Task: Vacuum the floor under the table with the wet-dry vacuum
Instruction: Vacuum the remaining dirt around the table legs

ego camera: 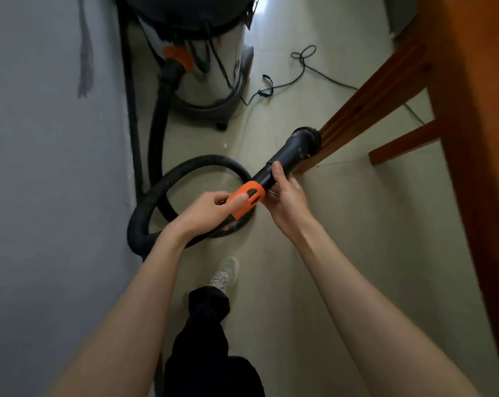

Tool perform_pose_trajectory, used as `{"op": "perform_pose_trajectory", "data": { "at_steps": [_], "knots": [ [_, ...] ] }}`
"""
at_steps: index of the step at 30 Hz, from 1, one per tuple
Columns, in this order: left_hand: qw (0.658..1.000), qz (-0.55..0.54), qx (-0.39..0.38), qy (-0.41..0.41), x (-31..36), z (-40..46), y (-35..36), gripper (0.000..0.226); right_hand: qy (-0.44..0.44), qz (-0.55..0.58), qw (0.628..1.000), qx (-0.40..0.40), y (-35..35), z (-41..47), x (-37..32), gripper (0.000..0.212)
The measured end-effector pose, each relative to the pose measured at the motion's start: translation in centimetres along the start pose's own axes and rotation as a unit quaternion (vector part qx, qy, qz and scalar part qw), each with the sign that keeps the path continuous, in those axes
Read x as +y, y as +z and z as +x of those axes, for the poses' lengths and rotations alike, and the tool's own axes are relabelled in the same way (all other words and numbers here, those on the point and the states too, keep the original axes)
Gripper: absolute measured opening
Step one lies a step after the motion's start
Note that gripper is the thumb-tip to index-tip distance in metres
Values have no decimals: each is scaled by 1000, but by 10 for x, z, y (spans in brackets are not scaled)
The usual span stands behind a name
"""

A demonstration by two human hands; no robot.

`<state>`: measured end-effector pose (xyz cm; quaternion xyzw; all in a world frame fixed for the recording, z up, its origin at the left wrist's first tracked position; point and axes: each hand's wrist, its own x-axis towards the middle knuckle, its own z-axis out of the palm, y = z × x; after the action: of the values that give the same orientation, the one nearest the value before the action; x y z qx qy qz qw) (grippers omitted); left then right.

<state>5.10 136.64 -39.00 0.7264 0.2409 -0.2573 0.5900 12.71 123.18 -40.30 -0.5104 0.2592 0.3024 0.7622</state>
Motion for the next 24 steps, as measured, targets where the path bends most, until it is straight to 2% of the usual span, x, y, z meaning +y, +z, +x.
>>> {"op": "perform_pose_trajectory", "data": {
  "at_steps": [4,8,9,11,13,17,20,24],
  "knots": [
    [999,-11,31,18,79,-20,-37,40,-37,-44,998,-40,50,-21,-74,17],
    [998,-23,40,44,157,-22,-76,41,-17,-130,989,-63,88,-33,-126,42],
    [997,-24,46,58,180,-22,-87,39,-6,-151,986,-64,96,-35,-138,43],
    [994,-28,60,87,224,-21,-105,34,6,-208,974,-93,110,-40,-157,31],
    [990,-36,66,116,268,-21,-120,34,3,-317,938,-141,122,-44,-174,27],
    [984,-44,67,157,348,-21,-136,36,-53,-481,847,-217,152,-45,-215,61],
    [978,-53,83,183,404,-14,-142,39,-94,-477,842,-235,175,-35,-254,70],
    [965,-99,119,210,474,-1,-149,43,-138,-410,865,-255,200,-19,-306,52]
  ]
}}
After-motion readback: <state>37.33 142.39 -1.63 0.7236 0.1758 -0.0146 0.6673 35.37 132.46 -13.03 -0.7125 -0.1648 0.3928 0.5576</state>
